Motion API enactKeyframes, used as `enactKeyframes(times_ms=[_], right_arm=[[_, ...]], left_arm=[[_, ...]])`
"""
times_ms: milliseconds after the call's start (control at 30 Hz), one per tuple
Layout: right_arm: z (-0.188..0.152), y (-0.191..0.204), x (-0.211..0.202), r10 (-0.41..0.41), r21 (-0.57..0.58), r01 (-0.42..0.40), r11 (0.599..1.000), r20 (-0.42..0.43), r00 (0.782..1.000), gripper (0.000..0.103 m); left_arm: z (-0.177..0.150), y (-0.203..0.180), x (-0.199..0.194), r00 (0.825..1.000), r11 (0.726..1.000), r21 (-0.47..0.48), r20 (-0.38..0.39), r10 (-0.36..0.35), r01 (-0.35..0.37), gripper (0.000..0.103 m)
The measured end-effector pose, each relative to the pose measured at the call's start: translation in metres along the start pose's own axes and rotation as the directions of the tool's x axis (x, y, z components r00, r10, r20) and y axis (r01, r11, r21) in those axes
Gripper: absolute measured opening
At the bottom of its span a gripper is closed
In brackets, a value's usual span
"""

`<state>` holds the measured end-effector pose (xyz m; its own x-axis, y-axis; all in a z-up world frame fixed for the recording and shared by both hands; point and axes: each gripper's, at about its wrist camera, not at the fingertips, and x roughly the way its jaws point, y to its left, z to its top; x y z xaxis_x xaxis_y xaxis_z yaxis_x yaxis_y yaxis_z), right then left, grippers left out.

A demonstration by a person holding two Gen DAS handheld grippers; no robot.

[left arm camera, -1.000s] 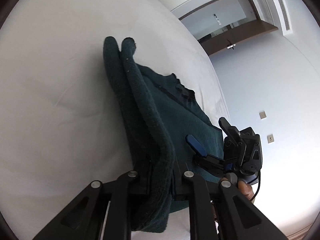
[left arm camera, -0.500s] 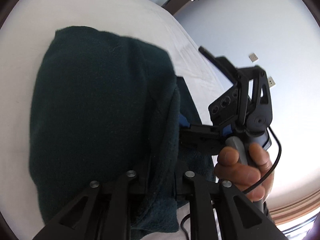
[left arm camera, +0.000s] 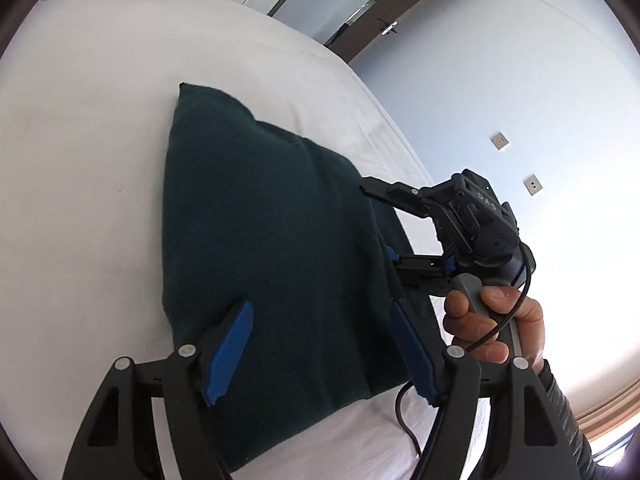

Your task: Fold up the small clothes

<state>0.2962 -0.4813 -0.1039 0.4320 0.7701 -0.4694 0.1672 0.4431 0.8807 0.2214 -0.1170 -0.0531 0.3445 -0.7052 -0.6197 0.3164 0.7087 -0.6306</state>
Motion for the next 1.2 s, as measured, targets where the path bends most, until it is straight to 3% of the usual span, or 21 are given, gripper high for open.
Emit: enactKeyframes(times_ms=[167,267,533,767,867,1000,1067,1200], right_arm=[[-0.004,0.016,0.017,-0.184,-0.086,0.182,0.980,-0.024,0.983,0.021],[-0.004,0.025,0.005,-0.246,-0.147,0.243,0.959,-0.004,0.969,0.014],[0.010,0.046,-0.053,-0.224,-0.227,0.238,0.944,0.087,0.971,0.012],[0.022,0.005,-0.105,-0.244,-0.142,0.262,0.955,0.134,0.961,0.012],[0.032,-0.036,-0.098,-0.196,-0.081,0.204,0.976,0.102,0.975,0.012],[0.028,-0.042,-0.089,-0.153,-0.046,0.161,0.986,0.142,0.978,0.018],[0.019,-0.036,-0.095,-0.185,-0.051,0.196,0.979,0.174,0.967,0.023],[-0.011,-0.010,-0.126,-0.277,-0.114,0.322,0.940,0.299,0.913,0.031]], left_arm=[[-0.010,-0.001,-0.004,1.000,1.000,0.024,-0.001,0.009,-0.009,0.071],[-0.008,-0.001,-0.003,1.000,1.000,0.021,-0.004,0.004,-0.003,0.071],[-0.006,-0.033,0.011,1.000,0.997,0.072,-0.014,-0.019,0.020,0.071],[-0.011,-0.050,0.034,0.999,0.995,0.100,-0.035,0.005,-0.001,0.071],[-0.013,-0.049,0.041,0.999,0.995,0.099,-0.047,0.026,-0.021,0.071],[-0.012,-0.051,0.042,0.998,0.992,0.121,-0.044,0.044,-0.038,0.071],[-0.012,-0.052,0.038,0.998,0.991,0.125,-0.028,0.054,-0.050,0.071],[-0.007,-0.054,0.029,0.996,0.986,0.142,0.022,0.082,-0.084,0.071]])
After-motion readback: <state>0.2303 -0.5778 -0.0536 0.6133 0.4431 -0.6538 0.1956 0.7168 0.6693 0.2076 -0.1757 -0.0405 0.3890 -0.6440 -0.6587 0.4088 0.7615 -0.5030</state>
